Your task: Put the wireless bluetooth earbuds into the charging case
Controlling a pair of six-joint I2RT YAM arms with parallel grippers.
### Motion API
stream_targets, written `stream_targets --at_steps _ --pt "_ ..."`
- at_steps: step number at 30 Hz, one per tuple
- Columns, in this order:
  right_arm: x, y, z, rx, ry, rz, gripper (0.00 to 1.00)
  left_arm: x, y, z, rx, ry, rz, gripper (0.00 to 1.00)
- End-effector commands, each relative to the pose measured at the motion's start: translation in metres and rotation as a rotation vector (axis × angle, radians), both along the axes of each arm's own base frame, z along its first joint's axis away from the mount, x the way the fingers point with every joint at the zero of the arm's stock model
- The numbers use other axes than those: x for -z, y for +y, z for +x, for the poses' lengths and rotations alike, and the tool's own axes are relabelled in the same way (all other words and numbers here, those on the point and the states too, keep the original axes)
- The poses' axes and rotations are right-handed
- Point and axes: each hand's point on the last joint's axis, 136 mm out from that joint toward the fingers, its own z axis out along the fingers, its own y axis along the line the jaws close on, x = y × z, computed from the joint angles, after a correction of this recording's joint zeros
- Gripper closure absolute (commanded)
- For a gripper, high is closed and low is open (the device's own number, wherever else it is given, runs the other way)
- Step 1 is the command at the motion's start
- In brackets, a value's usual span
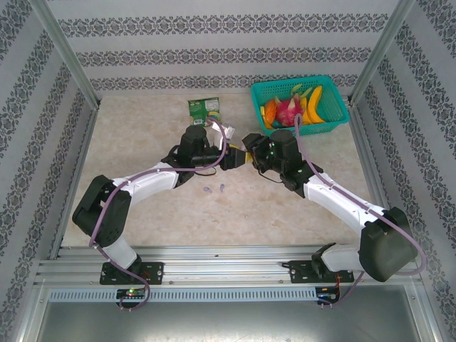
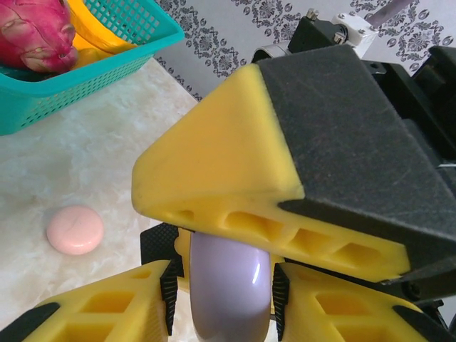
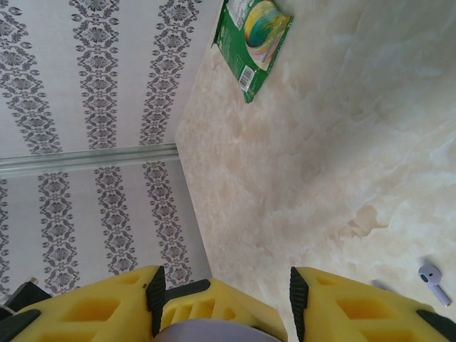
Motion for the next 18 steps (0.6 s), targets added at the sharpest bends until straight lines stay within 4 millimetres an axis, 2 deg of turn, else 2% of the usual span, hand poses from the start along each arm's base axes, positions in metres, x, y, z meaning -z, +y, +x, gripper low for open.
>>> stream_targets --at_steps 1,11,18 --pt "-0.0102 -0.0051 0.0050 0.028 -0.037 0.014 0.64 -0.0163 0.0040 -0.0030 -0.001 -0.051 -0.009 0.57" --pt "-0.0025 -0.0078 0.0033 0.030 -0.022 0.008 0.64 -0.0186 0.0091 -0.0005 -0.022 -0.059 -0.014 0.57" --pt "-0.0021 -0.0088 0.0039 0.032 -0.020 0.011 0.64 -0.0186 0.0084 -0.0003 -0.015 -0.057 -0.018 0.67"
